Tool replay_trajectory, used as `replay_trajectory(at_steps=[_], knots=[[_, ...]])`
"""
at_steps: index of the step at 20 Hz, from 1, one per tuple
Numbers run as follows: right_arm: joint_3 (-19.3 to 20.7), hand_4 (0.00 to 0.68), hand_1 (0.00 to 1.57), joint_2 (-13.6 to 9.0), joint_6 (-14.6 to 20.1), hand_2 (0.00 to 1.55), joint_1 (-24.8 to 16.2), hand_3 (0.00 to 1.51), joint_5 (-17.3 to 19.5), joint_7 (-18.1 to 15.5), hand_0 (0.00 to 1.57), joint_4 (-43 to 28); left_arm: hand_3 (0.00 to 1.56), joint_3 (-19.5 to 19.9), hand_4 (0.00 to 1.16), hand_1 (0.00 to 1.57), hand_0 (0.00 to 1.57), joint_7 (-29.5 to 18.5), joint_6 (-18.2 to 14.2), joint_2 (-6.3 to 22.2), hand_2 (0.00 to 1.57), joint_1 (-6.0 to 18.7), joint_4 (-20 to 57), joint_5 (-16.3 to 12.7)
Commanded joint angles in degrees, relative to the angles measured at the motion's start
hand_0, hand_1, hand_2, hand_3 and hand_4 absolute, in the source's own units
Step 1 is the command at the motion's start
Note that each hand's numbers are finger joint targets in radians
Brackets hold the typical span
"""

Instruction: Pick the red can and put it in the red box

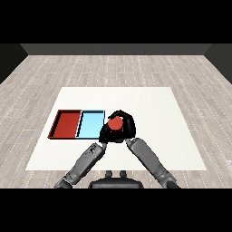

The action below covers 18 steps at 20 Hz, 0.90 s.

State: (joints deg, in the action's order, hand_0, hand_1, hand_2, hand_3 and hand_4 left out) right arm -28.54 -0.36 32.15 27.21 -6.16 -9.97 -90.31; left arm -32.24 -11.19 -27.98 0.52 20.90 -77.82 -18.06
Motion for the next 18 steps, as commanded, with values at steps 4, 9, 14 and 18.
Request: replay_trajectory(at_steps=[4, 9, 14, 18], knots=[[-0.7, 0.637, 1.57, -0.4, -0.1, 1.46, -6.2, 1.4, 3.5, 1.0, 1.57, -5.6, 1.49, -0.3, 1.13, 1.57, 1.57, -2.9, -1.4, -0.5, 1.57, 3.1, 4.5, -4.0], [-2.3, 0.0, 1.1, 0.4, 0.4, 1.03, -2.5, 0.74, 3.6, 4.8, 1.1, -2.8, 1.5, -2.7, 1.13, 1.57, 1.57, 1.1, -7.6, -0.5, 1.57, 1.4, -3.7, 1.2], [-0.2, 0.0, 0.0, 0.3, -3.4, 0.0, -1.2, 0.0, 7.4, 7.6, 0.0, 0.1, 1.5, 1.0, 1.13, 1.57, 1.57, -2.0, -2.3, -0.5, 1.57, 2.1, 1.9, -0.7], [4.0, 0.0, 0.0, 0.3, -6.3, 0.0, -2.7, 0.0, 6.3, 2.2, 0.0, 2.3, 1.5, 1.8, 1.13, 1.57, 1.57, 1.3, -1.7, 0.7, 1.57, -0.2, -2.1, 2.6]])
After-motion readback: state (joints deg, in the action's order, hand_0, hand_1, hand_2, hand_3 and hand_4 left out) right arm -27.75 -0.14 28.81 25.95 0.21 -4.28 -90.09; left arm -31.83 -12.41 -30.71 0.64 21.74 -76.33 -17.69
